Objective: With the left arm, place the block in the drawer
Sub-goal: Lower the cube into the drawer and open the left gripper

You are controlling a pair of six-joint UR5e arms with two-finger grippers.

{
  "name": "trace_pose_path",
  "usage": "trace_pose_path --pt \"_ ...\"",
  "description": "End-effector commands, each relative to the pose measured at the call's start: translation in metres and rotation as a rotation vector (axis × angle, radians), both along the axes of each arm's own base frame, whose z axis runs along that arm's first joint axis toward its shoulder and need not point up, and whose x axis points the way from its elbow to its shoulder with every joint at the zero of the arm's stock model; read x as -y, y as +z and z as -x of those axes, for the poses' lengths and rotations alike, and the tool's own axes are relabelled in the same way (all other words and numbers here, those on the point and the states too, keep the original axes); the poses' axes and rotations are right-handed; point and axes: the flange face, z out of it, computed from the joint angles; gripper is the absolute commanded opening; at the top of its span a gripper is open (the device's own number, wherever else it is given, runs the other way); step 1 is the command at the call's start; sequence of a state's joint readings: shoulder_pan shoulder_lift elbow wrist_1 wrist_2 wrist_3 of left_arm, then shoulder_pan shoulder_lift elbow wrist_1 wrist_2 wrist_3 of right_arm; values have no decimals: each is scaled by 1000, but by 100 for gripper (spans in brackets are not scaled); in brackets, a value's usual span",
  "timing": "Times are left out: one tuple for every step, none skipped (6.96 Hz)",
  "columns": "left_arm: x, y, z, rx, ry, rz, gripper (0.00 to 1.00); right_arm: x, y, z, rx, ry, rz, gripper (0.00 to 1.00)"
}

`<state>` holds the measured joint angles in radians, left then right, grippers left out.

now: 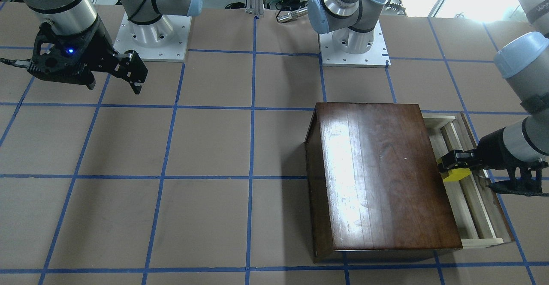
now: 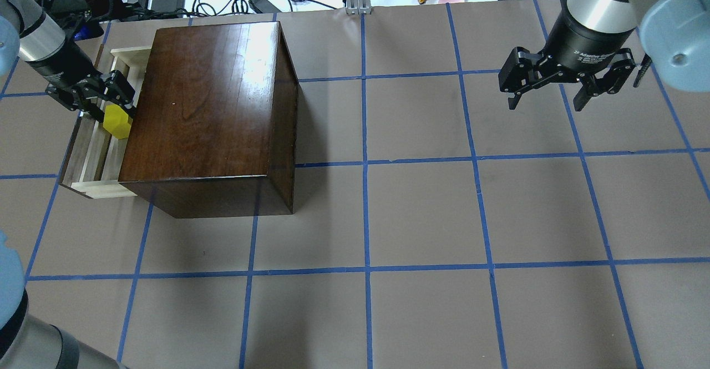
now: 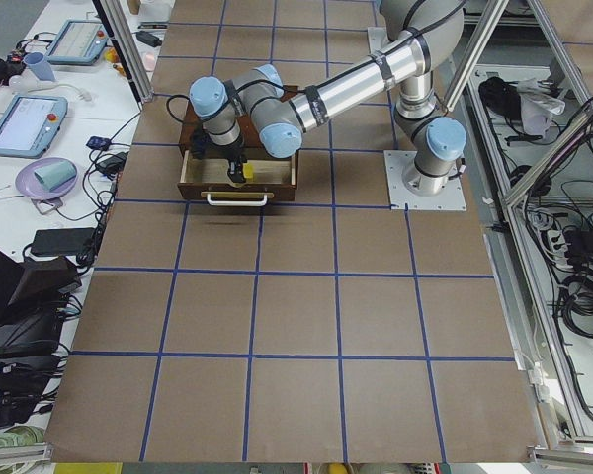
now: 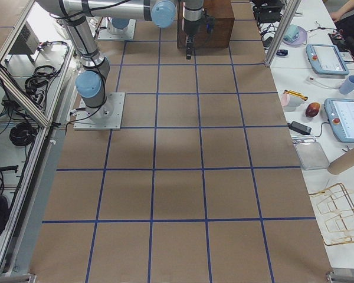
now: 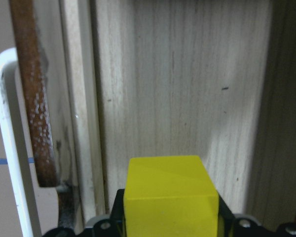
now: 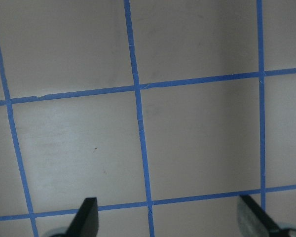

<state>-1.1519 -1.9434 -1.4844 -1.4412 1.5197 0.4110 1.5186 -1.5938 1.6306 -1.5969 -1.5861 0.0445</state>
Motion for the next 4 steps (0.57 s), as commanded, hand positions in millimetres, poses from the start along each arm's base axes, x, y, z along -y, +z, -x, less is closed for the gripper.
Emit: trace_pose_path --pt "-2 20 3 -5 4 36 100 0 0 0 0 0 0 100" --pt "-5 42 9 5 1 61 100 0 0 0 0 0 0 100" --pt "-12 70 14 8 7 69 100 0 0 0 0 0 0 100" --pt "-27 98 21 -2 7 42 100 0 0 0 0 0 0 100"
